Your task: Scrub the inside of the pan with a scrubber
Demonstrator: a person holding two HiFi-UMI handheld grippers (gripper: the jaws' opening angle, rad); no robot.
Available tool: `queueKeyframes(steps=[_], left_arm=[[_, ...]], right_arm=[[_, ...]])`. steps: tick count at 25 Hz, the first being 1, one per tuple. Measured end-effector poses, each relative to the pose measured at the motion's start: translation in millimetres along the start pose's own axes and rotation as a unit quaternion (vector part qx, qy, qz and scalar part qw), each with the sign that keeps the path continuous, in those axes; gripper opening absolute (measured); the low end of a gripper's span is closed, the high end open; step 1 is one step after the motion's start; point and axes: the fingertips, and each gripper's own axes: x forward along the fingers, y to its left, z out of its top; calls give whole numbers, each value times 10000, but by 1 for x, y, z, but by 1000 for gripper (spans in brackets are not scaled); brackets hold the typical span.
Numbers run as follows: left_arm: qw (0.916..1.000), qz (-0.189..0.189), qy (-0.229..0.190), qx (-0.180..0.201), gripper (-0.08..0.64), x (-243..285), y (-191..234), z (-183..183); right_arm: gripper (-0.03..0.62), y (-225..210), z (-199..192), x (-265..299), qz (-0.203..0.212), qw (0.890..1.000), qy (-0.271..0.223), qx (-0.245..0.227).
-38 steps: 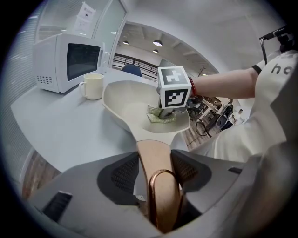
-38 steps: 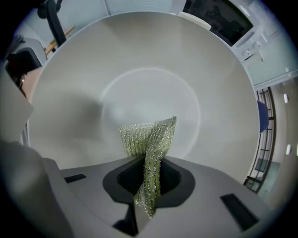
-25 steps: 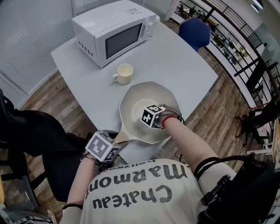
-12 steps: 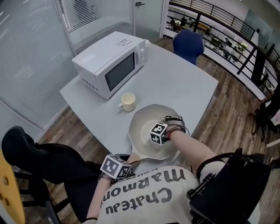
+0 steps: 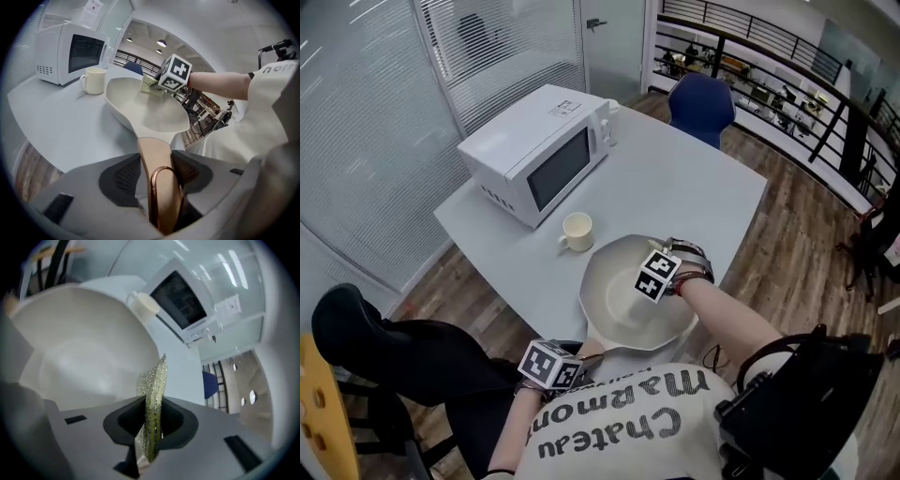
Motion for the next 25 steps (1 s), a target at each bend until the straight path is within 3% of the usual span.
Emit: queueKeyframes(steps=[2,3,4,5,6,8,10,12,13,14,18,20,25], left_arm=[[10000,-12,5,8,225,0,0,1],[10000,-14,7,17,224,-1,0,1],[10000,-14,9,26,225,-1,0,1],[10000,-16,11,34,225,-1,0,1],[10000,-20,13,41,225,-1,0,1],[10000,-27,14,52,225,-1,-1,0],[10000,-9,1,40,225,-1,-2,1],[10000,23,-23,-39,223,-1,-2,1],[9999,32,-32,-95,220,0,-2,1],[9999,32,-39,-152,218,0,-2,2],[9995,-3,-149,-283,216,-1,-4,5],[9995,9,-144,-271,217,0,-4,5],[9997,4,-92,-237,218,1,-3,3]], right_arm=[[46,7,20,-21,784,9890,-574,1114],[46,15,32,-36,1323,9743,-871,1601],[46,27,45,-52,1991,9523,-1120,2025],[48,45,58,-69,2782,9214,-1295,2382],[49,67,69,-87,3642,8810,-1393,2680],[49,113,90,-121,5179,7851,-1341,3122],[49,152,100,-148,6205,7030,-1006,3326],[49,182,102,-167,6871,6445,-633,3294],[49,190,103,-172,7065,6267,-552,3242],[56,195,103,-175,7165,6186,-553,3175],[58,193,103,-176,7185,6235,-716,2998],[58,190,103,-175,7160,6182,-797,3143],[58,189,97,-171,7272,5678,-802,3774]])
